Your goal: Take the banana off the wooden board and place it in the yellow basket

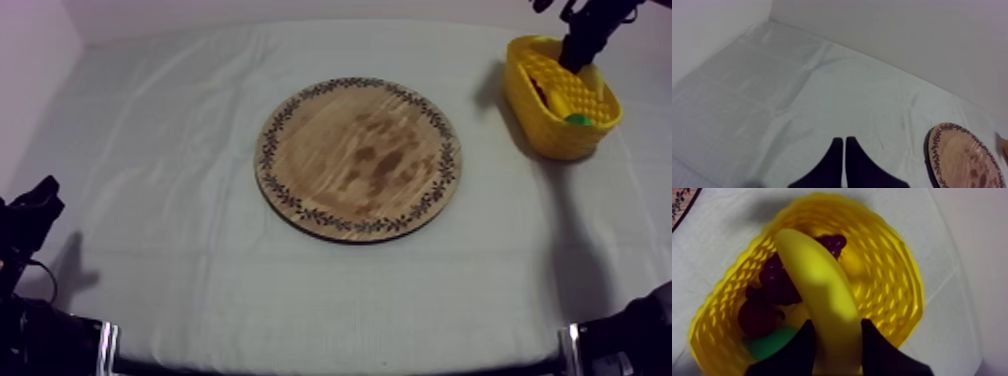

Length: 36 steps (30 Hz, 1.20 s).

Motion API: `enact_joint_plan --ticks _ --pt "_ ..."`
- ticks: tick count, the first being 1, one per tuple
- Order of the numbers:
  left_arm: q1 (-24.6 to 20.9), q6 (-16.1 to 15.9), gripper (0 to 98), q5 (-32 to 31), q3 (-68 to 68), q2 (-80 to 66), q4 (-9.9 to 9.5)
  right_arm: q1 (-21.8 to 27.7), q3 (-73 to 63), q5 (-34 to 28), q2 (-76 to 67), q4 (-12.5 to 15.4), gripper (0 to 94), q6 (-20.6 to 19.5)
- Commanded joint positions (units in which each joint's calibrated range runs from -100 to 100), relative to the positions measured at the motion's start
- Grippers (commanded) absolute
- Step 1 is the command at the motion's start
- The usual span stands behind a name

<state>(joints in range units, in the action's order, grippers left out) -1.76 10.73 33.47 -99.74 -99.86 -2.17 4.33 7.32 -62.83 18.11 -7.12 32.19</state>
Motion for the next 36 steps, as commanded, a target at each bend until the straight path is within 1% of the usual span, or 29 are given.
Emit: enact_joint_plan --ticks 1,4,8,11,12,14,15,17,19,20,22,25,27,29,33,36 --pt "-0.01 0.03 0.1 0.0 -0.04 0.03 0.0 0.13 0.1 0.57 0.4 0.17 21.9 0.07" --pt "-0.01 0.02 0.1 0.0 -0.04 0.03 0.0 0.41 0.53 1.44 1.1 0.33 24.7 0.22" --pt "-0.01 0.01 0.1 0.0 -0.04 0.03 0.0 0.64 2.26 3.72 1.16 0.51 39.0 0.42" --pt "-0.01 0.02 0.1 0.0 -0.04 0.03 0.0 0.72 3.9 5.16 0.5 0.96 46.7 0.57" --pt "-0.01 0.01 0.1 0.0 -0.04 0.03 0.0 0.7 4.59 5.53 0.11 1.1 47.7 0.57" --pt "-0.01 0.0 0.1 0.0 -0.04 0.03 0.0 0.61 6.09 6.05 -0.93 1.49 45.3 0.47" --pt "-0.01 0.0 0.1 0.0 -0.04 0.03 0.0 0.58 6.85 6.2 -1.58 1.82 42.1 0.5" --pt "-0.01 0.0 0.1 0.0 -0.04 0.03 0.0 0.57 8.48 6.69 -3.16 2.58 29.9 0.03" --pt "-0.01 0.0 0.1 0.0 -0.04 0.03 0.0 0.53 10.84 8.5 -5.31 2.68 15.6 -2.19" --pt "-0.01 0.0 0.1 0.0 -0.04 0.03 0.0 0.47 12.61 10.14 -6.73 2.44 11.1 -3.81" --pt "-0.01 0.01 0.1 0.0 -0.04 0.03 0.0 0.28 17.4 14.74 -10.26 1.76 5.8 -7.28" --pt "-0.01 0.03 0.1 0.0 -0.04 0.03 0.0 -0.1 26.01 21.82 -16.69 0.82 2.4 -12.47" --pt "-0.01 0.01 0.1 0.0 -0.04 0.03 0.0 -0.34 31.7 25.05 -21.62 1.34 1.5 -14.49" --pt "-0.01 0.0 0.1 0.0 -0.04 0.03 0.0 -0.42 37.17 27.14 -27.0 3.24 1.1 -14.71" --pt "-0.01 0.0 0.1 0.0 -0.04 0.03 0.0 0.0 47.3 29.08 -38.22 8.85 0.8 -12.37" --pt "-0.01 0.0 0.1 0.0 -0.04 0.03 0.0 0.12 54.78 30.33 -47.21 11.23 0.7 -11.69"
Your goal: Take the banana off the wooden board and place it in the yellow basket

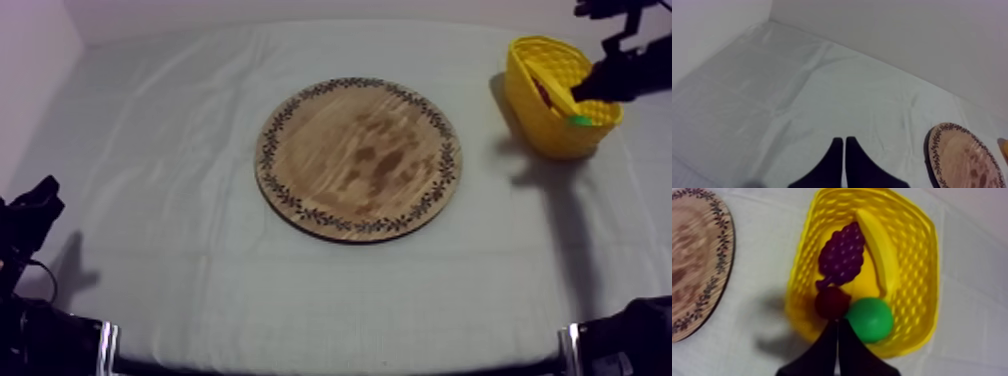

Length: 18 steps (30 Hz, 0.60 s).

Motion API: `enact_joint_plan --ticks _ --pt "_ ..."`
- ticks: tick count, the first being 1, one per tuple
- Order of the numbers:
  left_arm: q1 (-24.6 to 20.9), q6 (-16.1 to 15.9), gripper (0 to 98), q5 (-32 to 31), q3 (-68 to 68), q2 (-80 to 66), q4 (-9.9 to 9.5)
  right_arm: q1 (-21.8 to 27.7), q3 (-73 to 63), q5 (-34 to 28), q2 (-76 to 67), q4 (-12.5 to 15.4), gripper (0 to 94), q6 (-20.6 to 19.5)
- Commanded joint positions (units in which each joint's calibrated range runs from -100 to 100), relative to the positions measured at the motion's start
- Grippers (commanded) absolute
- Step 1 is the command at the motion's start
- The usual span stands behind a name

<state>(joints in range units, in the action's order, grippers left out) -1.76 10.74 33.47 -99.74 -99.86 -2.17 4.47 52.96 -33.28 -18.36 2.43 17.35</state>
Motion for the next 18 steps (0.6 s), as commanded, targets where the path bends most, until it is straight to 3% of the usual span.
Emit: enact_joint_plan --ticks 1,8,18 --pt "-0.01 -0.02 0.1 0.0 -0.04 0.03 0.0 -0.04 11.74 1.5 -13.85 2.07 0.7 3.03" --pt "-0.01 -0.02 0.1 0.0 -0.04 0.03 0.0 -0.02 26.19 2.24 -34.29 4.04 0.7 2.68" --pt "-0.01 -0.02 0.1 0.0 -0.04 0.03 0.0 -2.08 36.76 -6.18 -60.89 4.24 0.7 0.56"
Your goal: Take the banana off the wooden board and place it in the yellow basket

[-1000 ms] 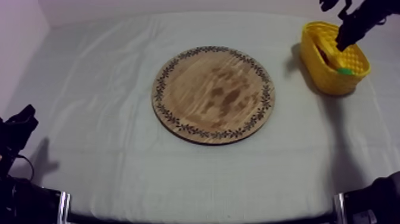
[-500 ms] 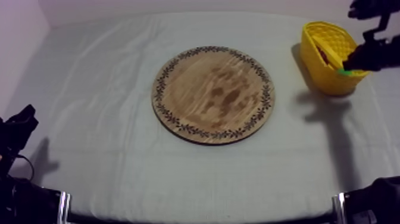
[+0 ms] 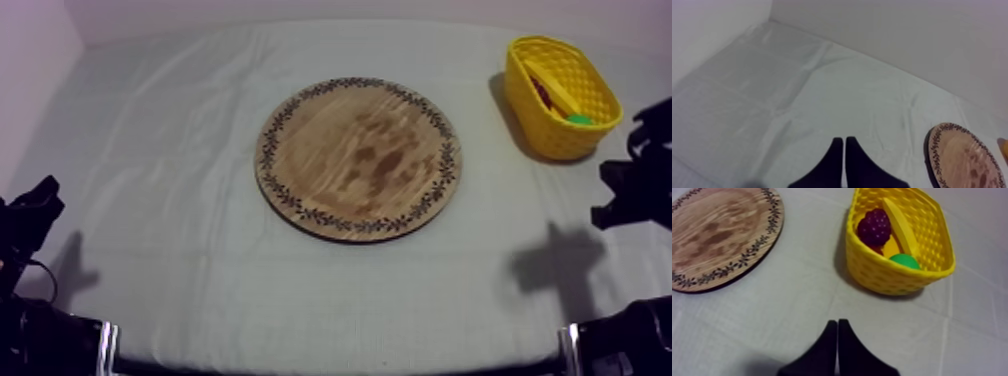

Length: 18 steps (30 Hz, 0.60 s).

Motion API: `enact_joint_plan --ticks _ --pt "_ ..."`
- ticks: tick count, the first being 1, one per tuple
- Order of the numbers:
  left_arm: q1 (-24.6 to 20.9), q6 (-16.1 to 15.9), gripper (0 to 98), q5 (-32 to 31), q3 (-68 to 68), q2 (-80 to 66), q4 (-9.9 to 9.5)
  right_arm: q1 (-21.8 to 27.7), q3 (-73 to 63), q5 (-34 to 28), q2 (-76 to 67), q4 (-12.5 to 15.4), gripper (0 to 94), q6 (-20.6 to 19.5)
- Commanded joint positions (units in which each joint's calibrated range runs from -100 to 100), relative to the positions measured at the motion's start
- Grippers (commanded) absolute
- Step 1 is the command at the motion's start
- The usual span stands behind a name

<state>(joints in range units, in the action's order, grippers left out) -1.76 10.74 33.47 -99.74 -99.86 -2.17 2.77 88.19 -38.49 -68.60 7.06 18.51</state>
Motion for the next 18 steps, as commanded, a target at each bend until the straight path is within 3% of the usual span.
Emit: enact_joint_plan --ticks 1,8,18 --pt "-0.01 -0.02 0.1 0.0 -0.04 0.03 0.0 -0.8 2.28 -2.1 -13.23 -0.7 0.7 -1.09" --pt "-0.01 -0.02 0.1 0.0 -0.04 0.03 0.0 -1.56 6.24 -7.16 -24.0 -0.61 0.7 -1.24" --pt "-0.01 0.02 0.1 0.0 -0.04 0.03 0.0 -1.53 11.02 -0.46 -26.98 -5.06 0.7 -12.23"
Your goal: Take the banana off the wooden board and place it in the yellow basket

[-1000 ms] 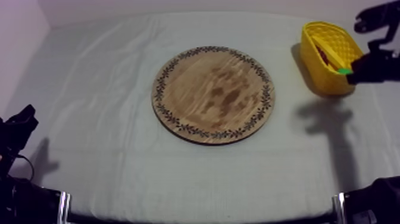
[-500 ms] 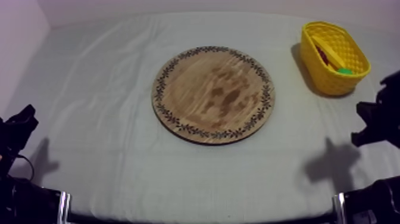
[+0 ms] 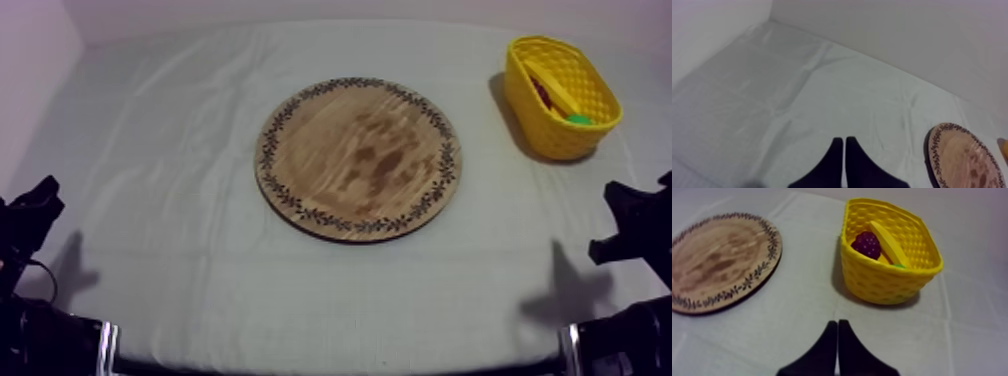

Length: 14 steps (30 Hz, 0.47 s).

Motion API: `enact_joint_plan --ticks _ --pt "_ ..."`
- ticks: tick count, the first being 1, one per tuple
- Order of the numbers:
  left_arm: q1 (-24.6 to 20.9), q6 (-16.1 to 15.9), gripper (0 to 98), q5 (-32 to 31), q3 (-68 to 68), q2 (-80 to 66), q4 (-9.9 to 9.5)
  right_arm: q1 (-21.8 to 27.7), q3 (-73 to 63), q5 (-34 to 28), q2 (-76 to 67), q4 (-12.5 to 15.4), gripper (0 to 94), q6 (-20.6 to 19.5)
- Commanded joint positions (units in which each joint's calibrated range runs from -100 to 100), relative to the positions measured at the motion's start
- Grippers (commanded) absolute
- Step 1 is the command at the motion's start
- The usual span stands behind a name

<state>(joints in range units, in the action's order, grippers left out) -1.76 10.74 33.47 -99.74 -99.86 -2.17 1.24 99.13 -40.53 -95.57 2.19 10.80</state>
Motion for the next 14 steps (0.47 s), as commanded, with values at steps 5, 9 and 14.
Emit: enact_joint_plan --ticks 5,9,14 --pt "-0.01 0.02 0.1 0.0 -0.04 0.03 0.0 -0.01 0.55 3.05 -0.08 -0.57 0.6 -1.78" --pt "-0.01 0.02 0.1 0.0 -0.04 0.03 0.0 -0.02 0.62 3.28 -0.09 -0.63 0.6 0.55" --pt "-0.01 0.02 0.1 0.0 -0.04 0.03 0.0 -0.02 0.64 3.34 -0.1 -0.65 0.6 1.03"
